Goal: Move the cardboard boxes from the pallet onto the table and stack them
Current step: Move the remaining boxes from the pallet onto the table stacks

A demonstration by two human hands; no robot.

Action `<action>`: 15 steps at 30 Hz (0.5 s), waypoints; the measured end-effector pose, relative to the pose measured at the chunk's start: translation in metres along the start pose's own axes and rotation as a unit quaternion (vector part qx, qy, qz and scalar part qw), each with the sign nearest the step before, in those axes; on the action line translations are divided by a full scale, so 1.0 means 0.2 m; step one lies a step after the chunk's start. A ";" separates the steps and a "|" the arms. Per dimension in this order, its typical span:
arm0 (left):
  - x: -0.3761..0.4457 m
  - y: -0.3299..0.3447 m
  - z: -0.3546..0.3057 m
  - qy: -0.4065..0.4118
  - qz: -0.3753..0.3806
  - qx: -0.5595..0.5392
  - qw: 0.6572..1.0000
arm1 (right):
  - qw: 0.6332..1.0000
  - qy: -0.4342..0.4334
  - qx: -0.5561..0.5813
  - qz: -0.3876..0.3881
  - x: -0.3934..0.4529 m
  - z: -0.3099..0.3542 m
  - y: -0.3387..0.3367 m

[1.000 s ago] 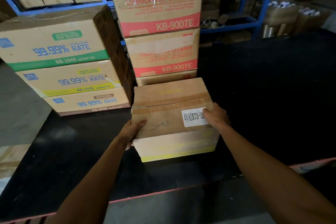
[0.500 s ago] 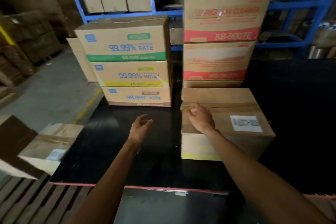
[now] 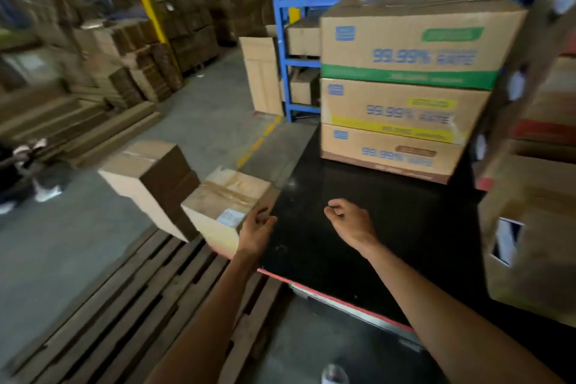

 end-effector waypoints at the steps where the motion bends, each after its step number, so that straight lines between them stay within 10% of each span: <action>1: 0.06 -0.07 0.02 -0.006 -0.005 -0.003 1.000 | 1.000 0.000 0.000 0.014 0.05 0.03 0.09; 15: 1.36 -0.99 0.28 -0.145 -0.049 0.050 0.987 | 0.980 0.096 0.038 0.169 1.11 0.25 1.19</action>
Point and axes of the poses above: each hand's wrist, its own x-axis towards the middle knuckle, its own y-axis out of the palm, z = x × y, the point moved 1 cm from there along x, towards the middle knuckle, and after that the axes turned 8 degrees about -y, right-handed, at the moved point
